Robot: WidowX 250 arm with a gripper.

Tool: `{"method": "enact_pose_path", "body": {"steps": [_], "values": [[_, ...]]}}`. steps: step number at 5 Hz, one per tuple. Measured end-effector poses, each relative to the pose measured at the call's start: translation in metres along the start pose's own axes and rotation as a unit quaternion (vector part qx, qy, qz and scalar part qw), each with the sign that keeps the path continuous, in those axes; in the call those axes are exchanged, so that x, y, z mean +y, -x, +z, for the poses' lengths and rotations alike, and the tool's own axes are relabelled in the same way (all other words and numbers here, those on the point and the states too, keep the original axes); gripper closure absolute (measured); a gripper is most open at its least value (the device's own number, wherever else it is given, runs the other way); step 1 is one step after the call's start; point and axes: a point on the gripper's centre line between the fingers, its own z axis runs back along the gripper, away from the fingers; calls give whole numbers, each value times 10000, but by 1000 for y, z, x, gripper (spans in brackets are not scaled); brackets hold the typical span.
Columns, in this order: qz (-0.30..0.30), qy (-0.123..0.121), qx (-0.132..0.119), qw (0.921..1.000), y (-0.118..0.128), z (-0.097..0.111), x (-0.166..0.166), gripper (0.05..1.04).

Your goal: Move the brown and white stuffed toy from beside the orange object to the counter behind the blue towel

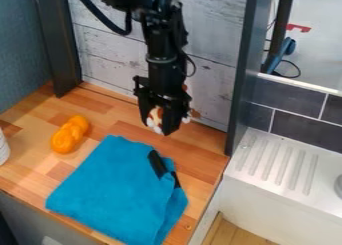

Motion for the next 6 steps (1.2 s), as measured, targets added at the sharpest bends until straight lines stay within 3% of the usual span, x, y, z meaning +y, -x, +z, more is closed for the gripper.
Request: {"method": "enact_pose_path", "body": {"steps": [1,2,3,4,5,6], "values": [[111,-195,-32,9997,-8,-11,3,415],[79,-179,90,9998,-12,-18,5,415],[50,-98,294,9995,-14,-23,4,415],[16,-49,722,9974,-10,-33,4,415],[0,-39,806,9967,-10,-34,4,363],[5,-45,807,9967,-10,-34,5,100]]}}
